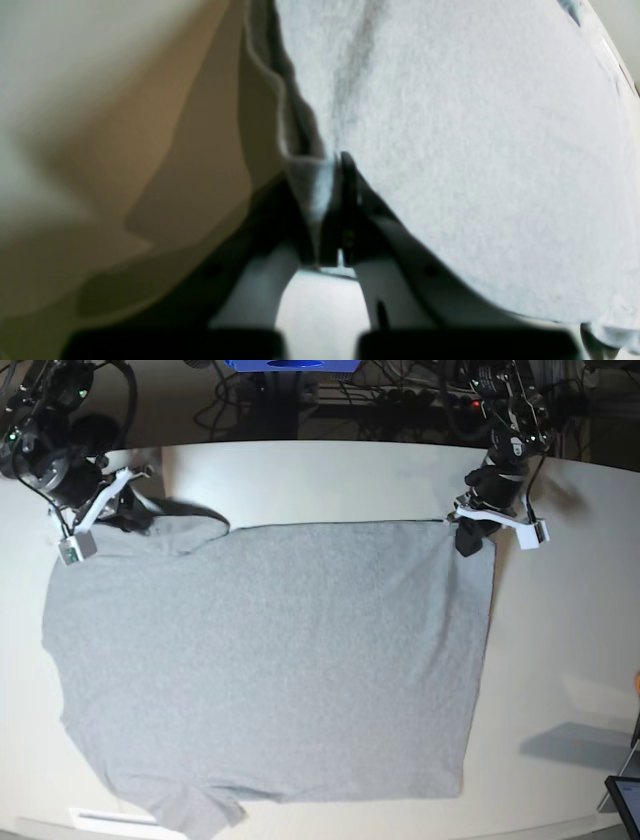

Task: Fold the T-shirt properly
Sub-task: 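Lift both shoulder corners and pull the shirt toward the robot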

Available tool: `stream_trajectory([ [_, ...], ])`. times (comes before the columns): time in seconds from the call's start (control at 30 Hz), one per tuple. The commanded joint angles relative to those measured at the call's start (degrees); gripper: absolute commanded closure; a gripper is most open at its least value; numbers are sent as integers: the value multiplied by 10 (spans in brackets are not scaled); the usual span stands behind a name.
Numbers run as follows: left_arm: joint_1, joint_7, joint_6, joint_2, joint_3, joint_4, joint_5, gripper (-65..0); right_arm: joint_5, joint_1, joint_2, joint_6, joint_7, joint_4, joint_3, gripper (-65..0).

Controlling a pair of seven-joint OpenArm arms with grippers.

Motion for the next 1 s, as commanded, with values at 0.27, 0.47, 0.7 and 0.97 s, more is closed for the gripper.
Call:
stream_trajectory([
  [0.27, -2, -13, 2, -13, -2, 12, -85, 0, 14, 46, 6, 2, -9, 9, 1, 0],
  [0.47, -3, -9, 48, -37, -2, 14, -139, 0, 16, 68, 23, 2, -12, 9, 1, 0],
  [0.7, -14, -9, 60, -41, 3, 40, -146, 0, 14, 90, 26, 1, -12, 8, 1, 0],
  [0.97, -20, -9, 68, -38, 4, 42, -146, 0, 14, 114, 44, 1, -11, -1, -21, 0],
])
